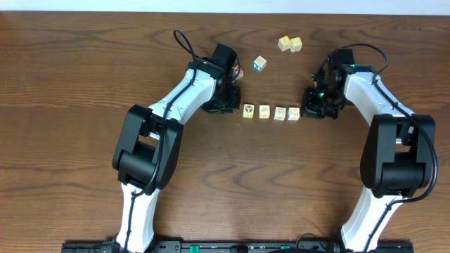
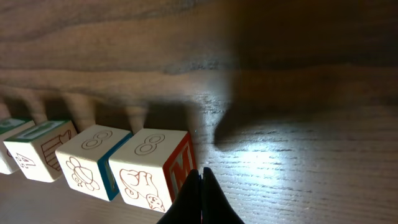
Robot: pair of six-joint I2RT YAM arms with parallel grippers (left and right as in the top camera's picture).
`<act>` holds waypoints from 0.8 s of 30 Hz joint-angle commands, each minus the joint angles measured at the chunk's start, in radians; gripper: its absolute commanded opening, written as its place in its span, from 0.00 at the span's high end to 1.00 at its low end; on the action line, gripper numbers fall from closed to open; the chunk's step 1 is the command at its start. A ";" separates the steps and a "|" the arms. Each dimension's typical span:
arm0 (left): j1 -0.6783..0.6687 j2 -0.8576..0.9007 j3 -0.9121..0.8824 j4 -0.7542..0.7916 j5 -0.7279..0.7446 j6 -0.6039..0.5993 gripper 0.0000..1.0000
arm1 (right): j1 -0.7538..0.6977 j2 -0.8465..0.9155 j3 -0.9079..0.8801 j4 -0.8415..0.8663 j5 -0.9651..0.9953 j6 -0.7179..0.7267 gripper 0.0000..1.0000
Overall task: Lift 4 blocks
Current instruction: 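Lower both grippers at the two ends of the block row, then press the four-block row inward between the left and right grippers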
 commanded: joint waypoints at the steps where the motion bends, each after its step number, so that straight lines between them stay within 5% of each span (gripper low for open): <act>1: -0.003 -0.002 -0.007 -0.004 -0.001 0.006 0.93 | -0.024 -0.006 -0.004 0.011 -0.009 0.001 0.99; 24: -0.006 0.006 -0.008 0.036 0.104 0.028 0.93 | -0.041 -0.006 -0.032 0.018 -0.065 -0.015 0.99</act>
